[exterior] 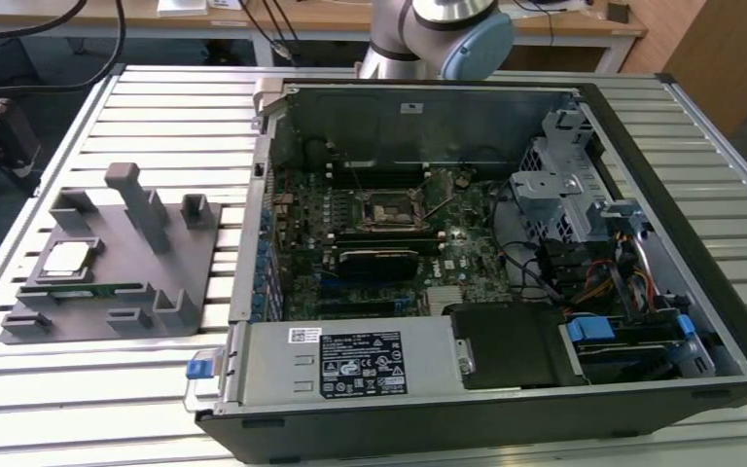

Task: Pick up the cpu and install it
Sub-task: 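Pick up the cpu and move it towards the insertion slot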

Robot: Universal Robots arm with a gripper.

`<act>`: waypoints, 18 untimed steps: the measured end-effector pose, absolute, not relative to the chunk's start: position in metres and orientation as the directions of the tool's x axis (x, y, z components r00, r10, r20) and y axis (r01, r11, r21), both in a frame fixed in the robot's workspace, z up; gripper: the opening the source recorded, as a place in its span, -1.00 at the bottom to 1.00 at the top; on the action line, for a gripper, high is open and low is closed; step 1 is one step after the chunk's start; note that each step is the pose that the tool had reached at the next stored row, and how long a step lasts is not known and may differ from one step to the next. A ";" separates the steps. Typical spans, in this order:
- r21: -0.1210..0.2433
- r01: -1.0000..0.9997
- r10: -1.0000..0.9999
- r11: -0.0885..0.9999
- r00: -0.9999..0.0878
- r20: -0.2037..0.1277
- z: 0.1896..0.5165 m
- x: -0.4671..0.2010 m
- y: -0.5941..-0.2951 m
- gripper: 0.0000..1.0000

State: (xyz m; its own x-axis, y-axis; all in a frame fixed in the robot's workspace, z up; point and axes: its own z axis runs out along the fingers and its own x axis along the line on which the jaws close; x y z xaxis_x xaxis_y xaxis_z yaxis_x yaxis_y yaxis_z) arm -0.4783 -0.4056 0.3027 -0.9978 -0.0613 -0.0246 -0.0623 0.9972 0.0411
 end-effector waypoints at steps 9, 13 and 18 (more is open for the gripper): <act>0.032 -0.052 -0.051 0.998 -0.998 -0.024 0.288 -0.477 -0.406 0.41; 0.026 -0.049 -0.049 0.998 -0.999 -0.024 0.282 -0.477 -0.406 0.41; 0.026 -0.039 -0.039 0.999 -0.999 -0.024 0.272 -0.476 -0.406 0.41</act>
State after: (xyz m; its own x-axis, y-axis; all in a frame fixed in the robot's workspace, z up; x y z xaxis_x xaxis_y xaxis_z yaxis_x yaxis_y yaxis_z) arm -0.4758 -0.4056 0.2716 -0.9990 -0.0387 -0.0238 -0.0393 0.9989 0.0258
